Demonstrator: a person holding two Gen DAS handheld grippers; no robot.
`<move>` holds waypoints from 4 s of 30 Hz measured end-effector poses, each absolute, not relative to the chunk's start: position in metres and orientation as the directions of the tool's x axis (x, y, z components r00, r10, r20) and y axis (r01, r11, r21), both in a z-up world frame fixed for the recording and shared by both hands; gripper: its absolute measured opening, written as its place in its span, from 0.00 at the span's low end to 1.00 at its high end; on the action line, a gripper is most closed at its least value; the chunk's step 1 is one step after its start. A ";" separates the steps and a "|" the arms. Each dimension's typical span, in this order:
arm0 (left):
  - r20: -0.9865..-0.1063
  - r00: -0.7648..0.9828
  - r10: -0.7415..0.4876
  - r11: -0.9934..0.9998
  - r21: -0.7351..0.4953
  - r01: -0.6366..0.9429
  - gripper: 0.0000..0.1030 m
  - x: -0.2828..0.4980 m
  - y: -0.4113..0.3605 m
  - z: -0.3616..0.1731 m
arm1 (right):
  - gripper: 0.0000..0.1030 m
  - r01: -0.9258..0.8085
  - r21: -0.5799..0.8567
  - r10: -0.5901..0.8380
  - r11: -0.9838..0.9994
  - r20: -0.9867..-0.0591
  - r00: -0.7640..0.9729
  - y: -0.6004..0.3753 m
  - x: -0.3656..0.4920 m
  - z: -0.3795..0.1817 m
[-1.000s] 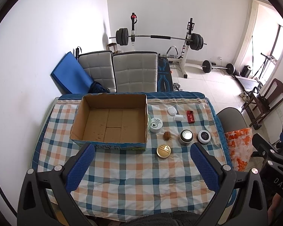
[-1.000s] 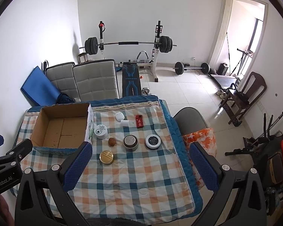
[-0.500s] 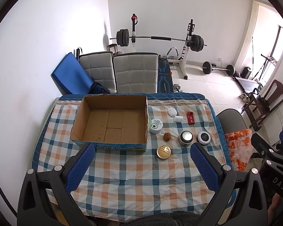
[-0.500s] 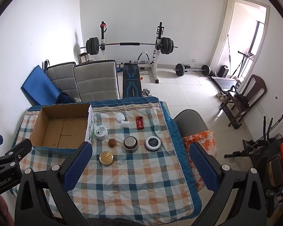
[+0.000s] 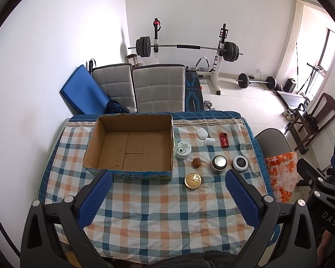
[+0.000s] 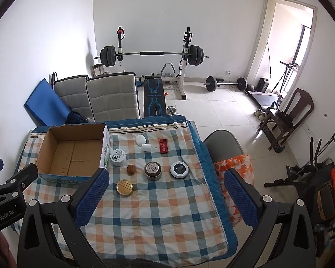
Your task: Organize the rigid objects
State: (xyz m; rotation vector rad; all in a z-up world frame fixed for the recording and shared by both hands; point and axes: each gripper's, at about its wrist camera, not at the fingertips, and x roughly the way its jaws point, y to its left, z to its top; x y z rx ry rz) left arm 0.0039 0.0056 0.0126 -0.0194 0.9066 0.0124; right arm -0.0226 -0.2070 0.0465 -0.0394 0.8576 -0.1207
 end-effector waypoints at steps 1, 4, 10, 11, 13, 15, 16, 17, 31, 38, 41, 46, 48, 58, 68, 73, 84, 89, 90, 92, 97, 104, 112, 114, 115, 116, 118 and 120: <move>-0.787 0.616 0.001 1.000 -0.013 -0.018 1.00 0.004 0.006 0.013 | 1.00 0.091 -0.085 -0.124 0.992 -0.751 0.649 -0.207 -0.023 0.046; -0.788 0.616 0.002 1.000 -0.013 -0.019 1.00 0.005 0.006 0.013 | 1.00 0.091 -0.084 -0.123 0.992 -0.751 0.648 -0.207 -0.023 0.047; -0.788 0.616 0.000 1.000 -0.014 -0.018 1.00 0.005 0.006 0.013 | 1.00 0.091 -0.087 -0.125 0.992 -0.750 0.649 -0.207 -0.023 0.047; -0.787 0.616 0.000 1.000 -0.014 -0.019 1.00 0.004 0.006 0.013 | 1.00 0.092 -0.087 -0.126 0.992 -0.750 0.650 -0.207 -0.023 0.047; -0.787 0.617 0.002 1.000 -0.012 -0.019 1.00 0.004 0.005 0.013 | 1.00 0.093 -0.086 -0.126 0.992 -0.749 0.650 -0.207 -0.023 0.048; -0.786 0.618 0.001 1.000 -0.013 -0.018 1.00 0.004 0.005 0.013 | 1.00 0.092 -0.087 -0.126 0.992 -0.748 0.651 -0.207 -0.023 0.048; -0.787 0.617 0.001 1.000 -0.013 -0.018 1.00 0.005 0.006 0.013 | 1.00 0.093 -0.086 -0.126 0.992 -0.748 0.651 -0.208 -0.025 0.048; -0.787 0.618 0.002 1.000 -0.012 -0.019 1.00 0.005 0.005 0.013 | 1.00 0.093 -0.086 -0.126 0.992 -0.747 0.652 -0.209 -0.025 0.049; -0.799 0.601 0.000 1.000 -0.009 -0.012 1.00 0.010 0.002 0.010 | 1.00 0.099 -0.052 -0.103 0.994 -0.772 0.628 -0.226 -0.022 0.050; -0.857 0.513 -0.056 0.998 -0.043 0.037 1.00 0.067 -0.018 -0.027 | 1.00 0.145 -0.053 -0.124 0.988 -0.831 0.543 -0.266 0.026 0.012; -0.889 0.456 -0.046 0.999 -0.031 0.041 1.00 0.099 -0.029 -0.056 | 1.00 0.157 -0.069 -0.137 0.985 -0.865 0.483 -0.286 0.056 -0.018; -0.936 0.339 -0.093 0.995 -0.074 0.069 1.00 0.153 -0.056 -0.110 | 1.00 0.156 -0.068 -0.120 0.985 -0.927 0.356 -0.320 0.114 -0.091; -0.953 0.290 -0.084 0.995 -0.063 0.080 1.00 0.173 -0.070 -0.131 | 1.00 0.168 -0.054 -0.101 0.984 -0.952 0.288 -0.334 0.139 -0.129; -0.997 0.048 -0.052 0.998 -0.051 0.033 1.00 0.265 -0.113 -0.265 | 0.97 0.276 0.030 0.035 0.961 -0.999 -0.012 -0.378 0.243 -0.323; -0.999 -0.025 0.024 0.999 0.024 0.023 1.00 0.290 -0.123 -0.323 | 0.85 0.314 0.043 0.098 0.948 -0.982 -0.160 -0.366 0.263 -0.410; -0.999 -0.031 0.042 0.999 0.041 0.019 1.00 0.288 -0.124 -0.329 | 0.76 0.277 0.010 0.059 0.961 -0.984 -0.168 -0.356 0.256 -0.420; -0.989 -0.124 -0.081 0.992 -0.092 0.084 1.00 0.280 -0.174 -0.354 | 0.76 0.263 -0.019 0.037 0.964 -0.978 -0.204 -0.398 0.188 -0.417; -0.977 -0.198 -0.076 0.986 -0.103 0.129 1.00 0.287 -0.202 -0.391 | 0.76 0.293 0.003 0.066 0.956 -0.976 -0.206 -0.403 0.179 -0.425; -0.976 -0.208 -0.071 0.986 -0.100 0.133 1.00 0.287 -0.206 -0.397 | 0.76 0.293 0.001 0.064 0.956 -0.976 -0.207 -0.403 0.176 -0.427; -0.972 -0.224 -0.067 0.985 -0.099 0.138 1.00 0.286 -0.212 -0.411 | 0.76 0.296 -0.001 0.064 0.955 -0.976 -0.210 -0.407 0.182 -0.428; -0.976 -0.218 -0.001 0.984 -0.041 0.176 0.67 0.288 -0.218 -0.429 | 0.76 0.299 0.002 0.068 0.954 -0.976 -0.208 -0.407 0.185 -0.440; -0.973 -0.230 -0.020 0.980 -0.064 0.188 0.71 0.277 -0.215 -0.444 | 0.76 0.280 0.031 0.098 0.959 -0.969 -0.228 -0.416 0.207 -0.432; -0.981 -0.193 0.006 0.980 -0.032 0.195 0.67 0.271 -0.226 -0.439 | 0.75 0.271 0.000 0.067 0.962 -0.969 -0.237 -0.401 0.206 -0.435; -0.981 -0.195 0.000 0.979 -0.039 0.199 0.67 0.268 -0.221 -0.435 | 0.75 0.266 0.004 0.068 0.964 -0.970 -0.233 -0.398 0.205 -0.433; -0.981 -0.194 0.000 0.979 -0.040 0.200 0.67 0.265 -0.219 -0.435 | 0.75 0.261 0.005 0.068 0.965 -0.971 -0.231 -0.396 0.205 -0.428; -0.982 -0.190 -0.002 0.979 -0.040 0.199 0.67 0.263 -0.219 -0.434 | 0.75 0.256 0.005 0.065 0.967 -0.971 -0.228 -0.394 0.202 -0.426; -0.983 -0.182 -0.010 0.979 -0.046 0.198 0.67 0.251 -0.217 -0.431 | 0.75 0.252 0.013 0.071 0.968 -0.973 -0.221 -0.396 0.197 -0.421; -0.985 -0.172 -0.014 0.978 -0.049 0.201 0.67 0.242 -0.219 -0.425 | 0.75 0.251 0.024 0.079 0.968 -0.974 -0.213 -0.399 0.189 -0.414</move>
